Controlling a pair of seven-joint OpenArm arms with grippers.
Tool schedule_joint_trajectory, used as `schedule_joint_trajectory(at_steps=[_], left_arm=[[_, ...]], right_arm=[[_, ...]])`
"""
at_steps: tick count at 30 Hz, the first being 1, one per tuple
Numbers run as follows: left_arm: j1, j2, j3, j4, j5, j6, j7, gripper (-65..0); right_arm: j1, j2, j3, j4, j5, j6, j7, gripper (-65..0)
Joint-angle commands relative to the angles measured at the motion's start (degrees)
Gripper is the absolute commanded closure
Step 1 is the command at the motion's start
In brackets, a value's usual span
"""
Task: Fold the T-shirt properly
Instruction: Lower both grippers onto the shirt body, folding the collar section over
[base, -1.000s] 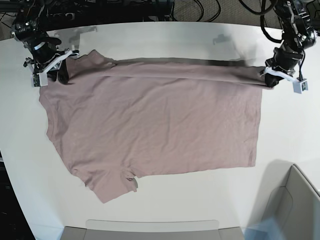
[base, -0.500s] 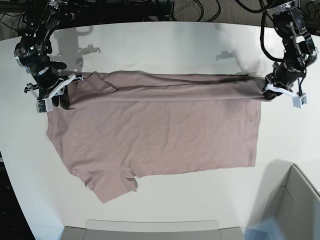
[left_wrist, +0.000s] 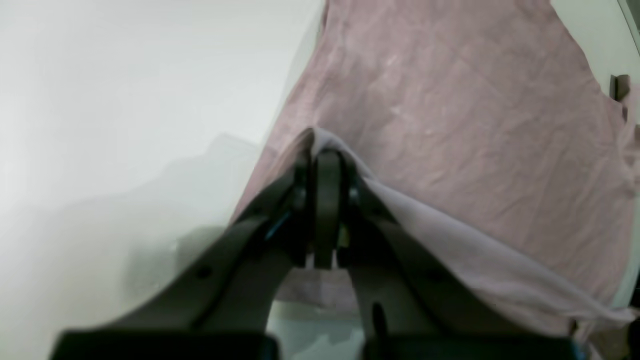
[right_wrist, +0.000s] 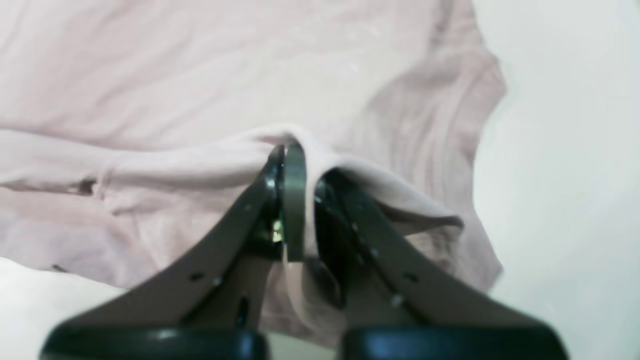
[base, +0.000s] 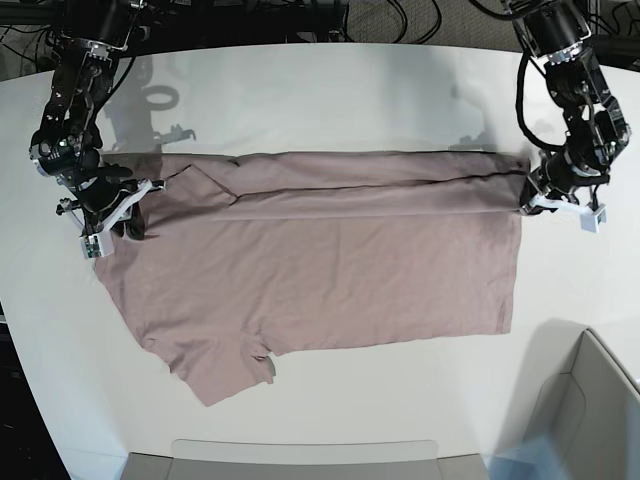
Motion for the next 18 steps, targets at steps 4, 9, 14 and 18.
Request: schedule_joint_trajectory(at_steps=[4, 9, 14, 18], left_arm=[[-3.54, -0.97, -0.17, -1.61, -0.63, -0.27, -1.26, 0.0], [-5.74, -1.06, -0.17, -4.86, -0.63, -0.27, -1.43, 0.0], [-7.41, -1.06, -0.17, -7.85, -0.63, -0.27, -1.70, 0.0], [-8.20, -1.06, -0.17, -8.03, -0.45, -0.27, -1.79, 0.0]], right_arm=[[3.75, 0.92, -0.78, -2.26, 0.48, -0.01, 1.39, 0.0], [7.00, 0.83, -1.14, -6.39, 0.48, -0.01, 1.57, 0.0], [9.99, 0.92, -1.14, -10.08, 0.48, -0.01, 1.66, 0.0], [12.10, 1.01, -1.14, -12.28, 0.48, -0.01, 1.74, 0.0]])
